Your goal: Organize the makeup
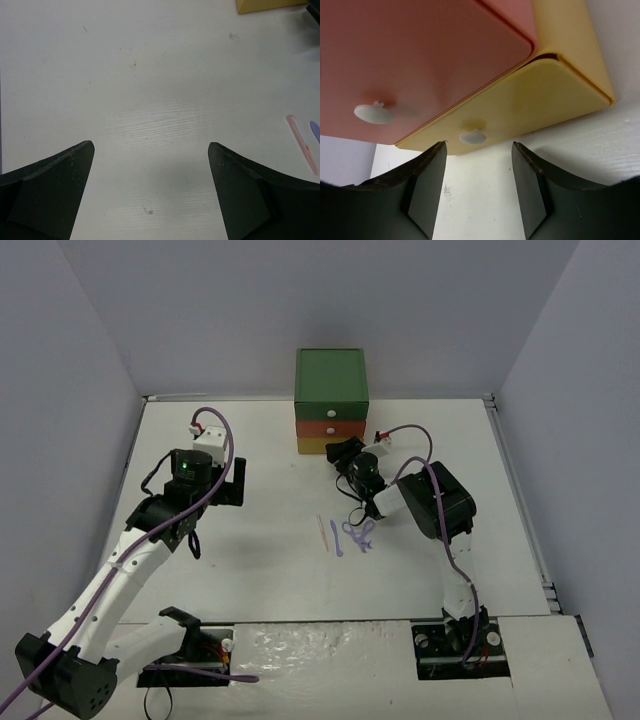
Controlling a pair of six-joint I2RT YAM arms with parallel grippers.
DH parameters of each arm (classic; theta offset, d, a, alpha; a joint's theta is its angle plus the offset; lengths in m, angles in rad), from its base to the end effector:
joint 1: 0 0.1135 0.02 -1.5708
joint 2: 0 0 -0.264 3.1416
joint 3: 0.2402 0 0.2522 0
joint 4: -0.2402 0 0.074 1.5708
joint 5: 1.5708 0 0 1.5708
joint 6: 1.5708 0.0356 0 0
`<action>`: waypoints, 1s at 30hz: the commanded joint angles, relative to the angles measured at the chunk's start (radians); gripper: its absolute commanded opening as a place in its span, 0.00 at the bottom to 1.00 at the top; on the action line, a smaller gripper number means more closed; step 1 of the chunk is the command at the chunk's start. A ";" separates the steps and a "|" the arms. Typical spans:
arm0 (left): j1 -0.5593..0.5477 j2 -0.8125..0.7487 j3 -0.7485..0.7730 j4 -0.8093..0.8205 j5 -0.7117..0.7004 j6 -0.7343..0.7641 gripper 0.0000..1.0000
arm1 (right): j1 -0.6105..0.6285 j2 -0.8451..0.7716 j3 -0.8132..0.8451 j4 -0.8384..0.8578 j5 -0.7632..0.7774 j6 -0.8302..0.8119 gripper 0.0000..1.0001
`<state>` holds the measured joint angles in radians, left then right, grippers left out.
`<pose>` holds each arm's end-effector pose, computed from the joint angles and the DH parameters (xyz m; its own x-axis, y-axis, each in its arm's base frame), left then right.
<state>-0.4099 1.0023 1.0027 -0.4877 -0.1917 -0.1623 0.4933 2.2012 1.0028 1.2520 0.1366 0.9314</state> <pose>0.2036 -0.0811 0.3451 -0.4621 0.0278 -0.8864 0.1643 0.9849 -0.0547 0.3808 0.1992 0.1263 -0.2522 0.7670 -0.5900 -0.2463 0.5387 0.8057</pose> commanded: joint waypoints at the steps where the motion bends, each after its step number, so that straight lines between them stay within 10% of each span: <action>1: 0.005 -0.007 0.033 0.053 -0.010 -0.006 0.97 | -0.014 0.008 0.072 0.129 -0.015 0.026 0.51; 30: 0.005 0.004 0.034 0.052 0.000 -0.006 0.97 | -0.025 0.058 0.131 0.168 -0.065 0.036 0.24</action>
<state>-0.4099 1.0069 1.0027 -0.4877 -0.1875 -0.1621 0.4778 2.2732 1.0874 1.2598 0.0698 0.9670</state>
